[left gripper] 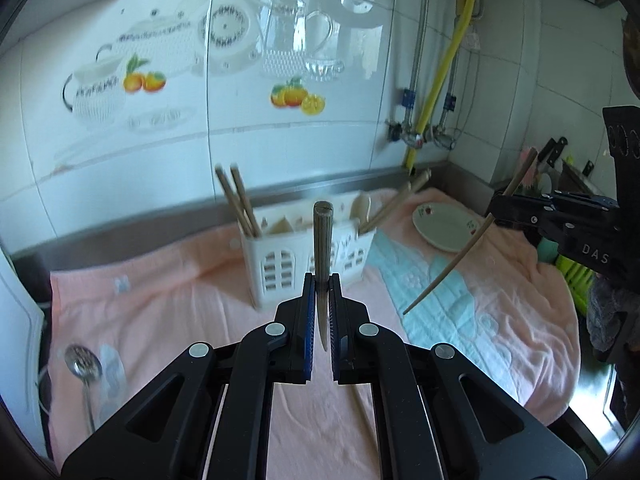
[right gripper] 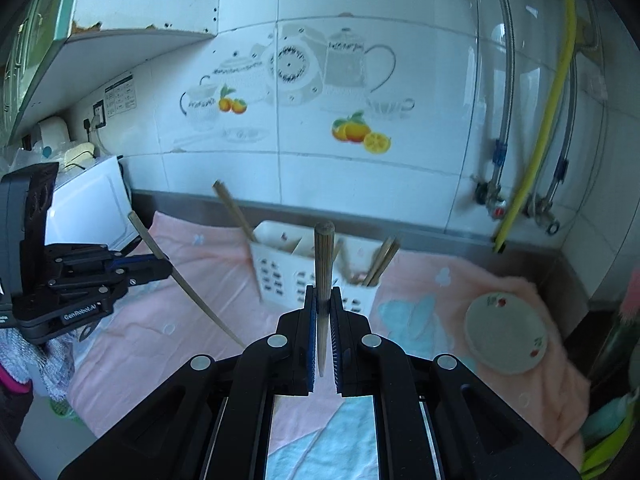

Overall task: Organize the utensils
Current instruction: 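Raise chopsticks upright over the white holder and drop them in with both tools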

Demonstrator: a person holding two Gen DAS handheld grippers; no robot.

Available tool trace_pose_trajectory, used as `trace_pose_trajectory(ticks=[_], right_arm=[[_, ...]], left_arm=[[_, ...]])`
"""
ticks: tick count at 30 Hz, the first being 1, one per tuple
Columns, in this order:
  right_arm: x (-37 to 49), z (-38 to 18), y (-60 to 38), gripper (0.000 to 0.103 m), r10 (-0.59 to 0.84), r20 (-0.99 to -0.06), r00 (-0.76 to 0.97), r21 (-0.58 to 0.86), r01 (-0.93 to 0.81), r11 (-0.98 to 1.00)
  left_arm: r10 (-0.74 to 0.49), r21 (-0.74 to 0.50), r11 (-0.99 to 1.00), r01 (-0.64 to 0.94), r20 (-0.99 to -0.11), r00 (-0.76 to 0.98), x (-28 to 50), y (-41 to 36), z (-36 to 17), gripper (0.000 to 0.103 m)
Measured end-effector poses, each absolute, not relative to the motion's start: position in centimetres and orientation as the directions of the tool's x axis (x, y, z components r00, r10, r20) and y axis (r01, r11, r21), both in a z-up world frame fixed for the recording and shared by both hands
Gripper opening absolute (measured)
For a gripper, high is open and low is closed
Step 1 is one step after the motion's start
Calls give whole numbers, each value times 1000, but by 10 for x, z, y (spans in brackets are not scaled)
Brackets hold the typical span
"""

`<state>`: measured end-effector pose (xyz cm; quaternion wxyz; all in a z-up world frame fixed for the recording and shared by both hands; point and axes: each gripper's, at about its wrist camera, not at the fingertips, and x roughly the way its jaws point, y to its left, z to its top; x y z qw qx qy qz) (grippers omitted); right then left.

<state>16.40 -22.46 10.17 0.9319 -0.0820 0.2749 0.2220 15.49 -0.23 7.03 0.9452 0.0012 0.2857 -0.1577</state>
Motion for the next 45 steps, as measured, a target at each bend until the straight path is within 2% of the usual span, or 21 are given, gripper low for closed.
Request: trace_pose_trajectory(ticks=[9,16,32,45], right_arm=[[198,151,-229,7,351,-504,789,-38,-426,904],[229,164,-220,7,335,-492,803,-42,-406,913],[281,142,-202,7,327,-504,799,-31,-395,918],[300,111,-201,7,304,-562,769,-11,-375,927]], left_arm=[[-264,-39,960,278,-462,847,182,-2,131,5],[-225,-33,972,234,-438,870,219,3,156,5],[-196,-80,980,182,-546,815,270,18,104,5],[-207,-105,978,179,-565,799,273,21,96,7]])
